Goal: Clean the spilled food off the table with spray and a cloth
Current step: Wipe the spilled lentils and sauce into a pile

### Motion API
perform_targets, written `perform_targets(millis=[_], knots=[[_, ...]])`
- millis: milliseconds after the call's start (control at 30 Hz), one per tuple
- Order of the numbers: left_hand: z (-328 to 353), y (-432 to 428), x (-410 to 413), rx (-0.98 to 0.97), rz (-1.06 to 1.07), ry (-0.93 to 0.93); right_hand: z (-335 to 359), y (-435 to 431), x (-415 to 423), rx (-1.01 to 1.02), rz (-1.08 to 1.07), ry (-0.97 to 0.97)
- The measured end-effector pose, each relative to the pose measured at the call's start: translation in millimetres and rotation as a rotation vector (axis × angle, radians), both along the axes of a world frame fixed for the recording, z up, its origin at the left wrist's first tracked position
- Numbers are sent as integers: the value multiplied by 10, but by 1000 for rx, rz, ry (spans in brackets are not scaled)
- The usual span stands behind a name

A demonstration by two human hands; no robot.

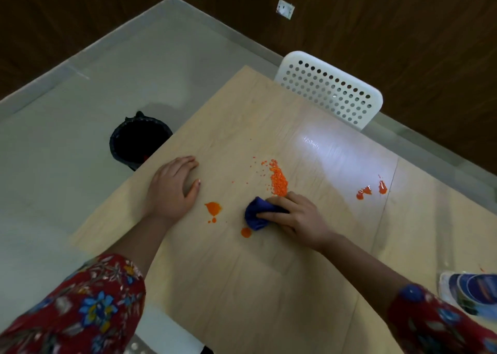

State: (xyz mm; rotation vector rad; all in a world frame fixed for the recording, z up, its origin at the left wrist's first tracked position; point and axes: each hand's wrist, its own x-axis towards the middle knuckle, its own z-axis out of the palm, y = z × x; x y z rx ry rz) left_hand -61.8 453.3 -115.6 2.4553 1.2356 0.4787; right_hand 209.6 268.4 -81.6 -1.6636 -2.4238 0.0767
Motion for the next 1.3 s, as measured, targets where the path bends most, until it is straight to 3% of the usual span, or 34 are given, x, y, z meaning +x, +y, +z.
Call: perform_targets(millis=[267,433,533,600,667,833,1167,1300], knots=[[40,-20,4,5,1,-16,97,1086,-390,16,-269,-20],[25,-8,5,4,-2,-19,385,871,-257,94,-435,148],[31,-12,10,23,-6,-31,367,314,-94,88,-825,288],[43,-20,8,28,2,-45,266,-11,3,-32,-1156,376],[42,-33,6,19,4,-50,164,-162,-8,-111,-1319,383],[48,-41,5,5,9,-50,-3,189,-389,-71,-1357,261],[15,-33,9,-12,8,-47,55,1110,-667,-53,-1202,439],[13,-23,-7,-5,7,-51,55,964,-252,60,-1310,480]])
